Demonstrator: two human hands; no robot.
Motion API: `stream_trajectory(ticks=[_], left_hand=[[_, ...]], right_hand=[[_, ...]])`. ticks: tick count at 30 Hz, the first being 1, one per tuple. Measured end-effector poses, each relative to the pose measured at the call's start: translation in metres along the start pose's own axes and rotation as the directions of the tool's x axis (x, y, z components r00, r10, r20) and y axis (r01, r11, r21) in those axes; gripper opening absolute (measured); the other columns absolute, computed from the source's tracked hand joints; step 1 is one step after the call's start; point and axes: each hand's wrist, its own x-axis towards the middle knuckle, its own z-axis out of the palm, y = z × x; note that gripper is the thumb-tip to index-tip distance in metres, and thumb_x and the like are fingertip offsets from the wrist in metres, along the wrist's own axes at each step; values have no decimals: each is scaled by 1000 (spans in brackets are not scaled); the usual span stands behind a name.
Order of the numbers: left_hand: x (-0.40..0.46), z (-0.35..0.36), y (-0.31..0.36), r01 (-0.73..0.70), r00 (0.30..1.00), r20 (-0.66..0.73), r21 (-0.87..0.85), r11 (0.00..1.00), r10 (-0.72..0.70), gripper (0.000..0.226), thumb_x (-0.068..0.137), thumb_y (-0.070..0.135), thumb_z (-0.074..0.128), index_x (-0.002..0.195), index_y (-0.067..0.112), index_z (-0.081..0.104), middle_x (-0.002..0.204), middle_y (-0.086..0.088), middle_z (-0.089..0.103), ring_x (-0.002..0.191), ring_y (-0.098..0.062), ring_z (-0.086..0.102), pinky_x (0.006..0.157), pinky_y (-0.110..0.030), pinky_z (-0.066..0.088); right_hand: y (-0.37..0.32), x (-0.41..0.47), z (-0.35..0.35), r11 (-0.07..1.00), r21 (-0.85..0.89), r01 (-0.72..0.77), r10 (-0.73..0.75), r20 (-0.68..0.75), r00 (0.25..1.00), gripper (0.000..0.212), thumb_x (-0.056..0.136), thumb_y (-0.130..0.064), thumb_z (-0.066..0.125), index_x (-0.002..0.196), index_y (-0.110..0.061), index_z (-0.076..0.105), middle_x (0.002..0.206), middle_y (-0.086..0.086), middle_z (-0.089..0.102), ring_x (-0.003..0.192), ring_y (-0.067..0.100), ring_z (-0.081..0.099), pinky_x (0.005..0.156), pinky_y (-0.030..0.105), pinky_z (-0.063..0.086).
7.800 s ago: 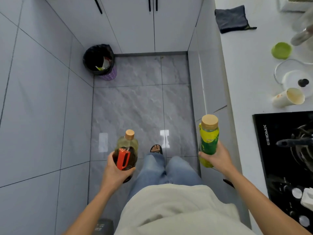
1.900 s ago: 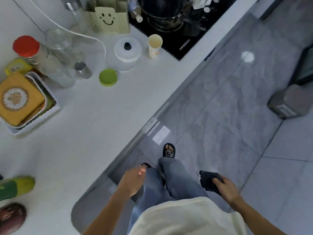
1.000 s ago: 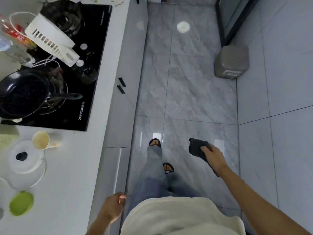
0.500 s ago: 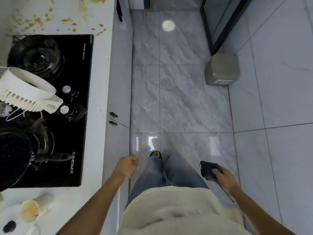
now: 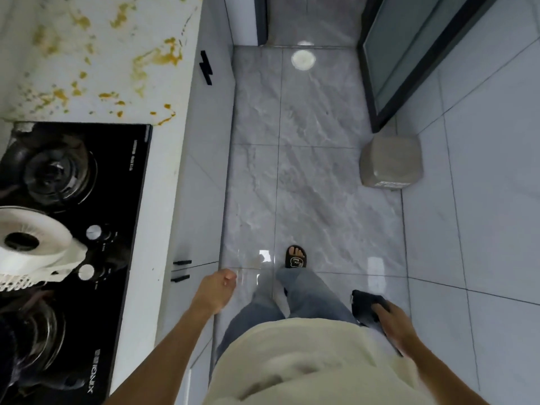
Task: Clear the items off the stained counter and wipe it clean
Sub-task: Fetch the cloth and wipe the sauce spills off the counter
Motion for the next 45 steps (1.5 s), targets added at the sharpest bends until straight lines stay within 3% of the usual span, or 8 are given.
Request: stream_trajectory(ticks=[3,6,13,24,30,36,40,45], left_hand=[[3,0,-3,89,996,24,31,996,-90,36,112,34,44,134,17,68,135,-7,72,121,-25,69,96,-26,49],[2,-2,-5,152,987,50,32,988,-153,38,113,33,42,139,17,65,140,-5,69,127,-23,67,106,-29,50],[20,-18,-4,273,960,78,-33,961,-270,35,112,33,43,133,18,67,133,-3,72,119,-18,69,91,-19,46],[137,-140,80,201,978,-19,-207,957,-209,35,112,36,46,135,17,66,136,-5,70,122,-24,69,103,-30,51],[188,-205,138,115,982,-97,-363,925,-161,35,111,37,48,131,17,69,131,-7,73,115,-25,71,108,-36,54],[211,-234,171,105,978,-128,-381,919,-164,32,109,37,46,130,28,69,131,-2,73,103,-19,67,90,-24,45],[206,-236,185,149,944,-174,-529,835,-279,26,109,35,49,124,32,71,128,2,75,95,-12,64,89,-25,47],[197,-251,197,153,864,-283,-640,753,-416,30,110,28,48,132,28,68,127,1,74,110,-20,70,96,-28,52]], right_hand=[[-66,34,-23,996,50,77,-78,9,997,28,101,-15,53,124,-8,68,109,16,69,86,23,62,66,28,45],[-133,65,-42,987,56,152,-154,38,987,29,102,-18,53,127,-10,65,111,14,68,96,27,62,79,32,46],[-264,124,-56,952,31,304,-306,86,948,33,103,-22,53,131,-11,64,115,13,70,102,28,66,88,37,51],[-341,158,-70,967,-55,250,-242,129,962,34,104,-17,53,136,-11,64,125,16,69,113,31,65,106,45,51],[-373,175,-90,950,-233,206,-176,143,974,26,102,-16,54,122,-8,67,107,13,72,86,19,67,71,27,52],[-454,214,-109,927,-271,261,-215,188,958,24,100,-14,56,120,-8,67,109,18,71,99,33,67,88,40,55],[-542,244,-107,836,-330,439,-327,342,881,30,103,-16,54,129,-8,65,117,14,71,107,31,65,99,47,53],[-658,240,-65,606,-366,706,-496,520,695,12,102,-20,56,106,-24,66,94,-3,69,89,19,64,80,29,54]])
